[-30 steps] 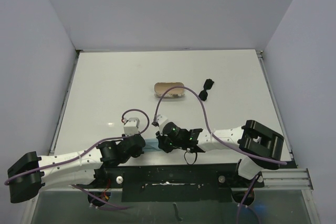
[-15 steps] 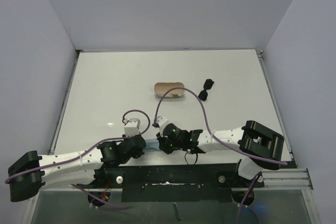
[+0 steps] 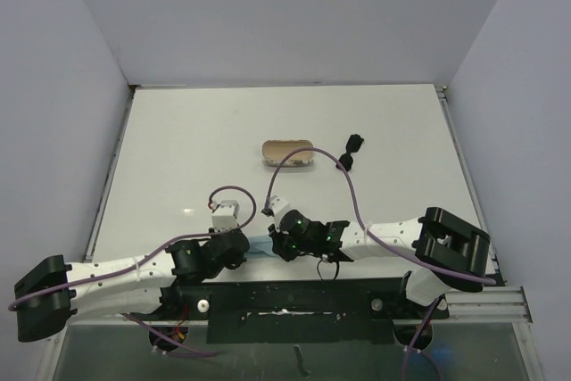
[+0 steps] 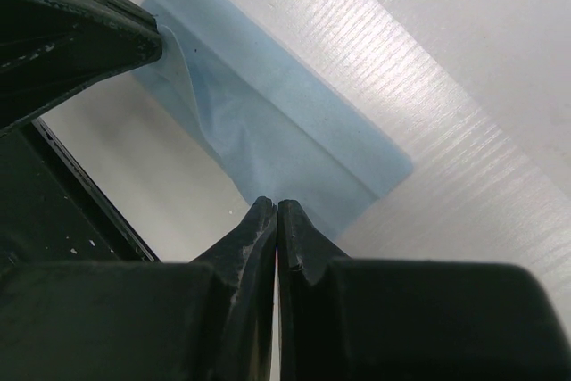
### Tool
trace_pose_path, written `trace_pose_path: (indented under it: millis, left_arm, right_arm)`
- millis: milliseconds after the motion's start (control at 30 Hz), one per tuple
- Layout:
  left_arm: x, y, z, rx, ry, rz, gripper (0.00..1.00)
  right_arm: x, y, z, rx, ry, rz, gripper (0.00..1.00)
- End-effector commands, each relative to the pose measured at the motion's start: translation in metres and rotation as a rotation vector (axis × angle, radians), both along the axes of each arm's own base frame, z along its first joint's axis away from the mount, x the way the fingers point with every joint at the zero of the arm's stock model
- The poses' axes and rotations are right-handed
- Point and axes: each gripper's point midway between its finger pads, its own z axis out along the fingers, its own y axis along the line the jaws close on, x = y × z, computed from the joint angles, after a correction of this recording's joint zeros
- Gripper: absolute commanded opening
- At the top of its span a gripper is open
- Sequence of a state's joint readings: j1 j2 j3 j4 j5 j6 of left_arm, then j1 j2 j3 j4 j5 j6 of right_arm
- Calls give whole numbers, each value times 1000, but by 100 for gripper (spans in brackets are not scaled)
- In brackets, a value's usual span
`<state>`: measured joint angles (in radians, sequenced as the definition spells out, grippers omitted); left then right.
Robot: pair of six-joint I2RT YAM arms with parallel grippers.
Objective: Organize the sunglasses
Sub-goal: Fold the glasses cleaning cloth at the center of the board.
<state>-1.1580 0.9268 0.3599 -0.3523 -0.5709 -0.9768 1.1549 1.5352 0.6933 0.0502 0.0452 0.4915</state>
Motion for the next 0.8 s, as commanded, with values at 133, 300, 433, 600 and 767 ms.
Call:
trace_pose_path:
  millis: [133, 300, 433, 600, 767]
  left_arm:
    - [6, -13, 18, -47, -33, 10, 6]
    - [5, -14, 24, -39, -42, 13, 18]
    - [6, -11, 28, -28, -51, 25, 19]
    - [5, -8, 27, -15, -45, 32, 19]
    - [4, -8, 24, -11, -41, 34, 19]
  right_arm:
    - [6, 8, 18, 46, -48, -17, 3]
    - [7, 9, 17, 49, -46, -15, 3]
    - [6, 9, 16, 49, -45, -14, 2]
    - [6, 9, 15, 49, -44, -15, 2]
    - [6, 10, 14, 48, -44, -14, 2]
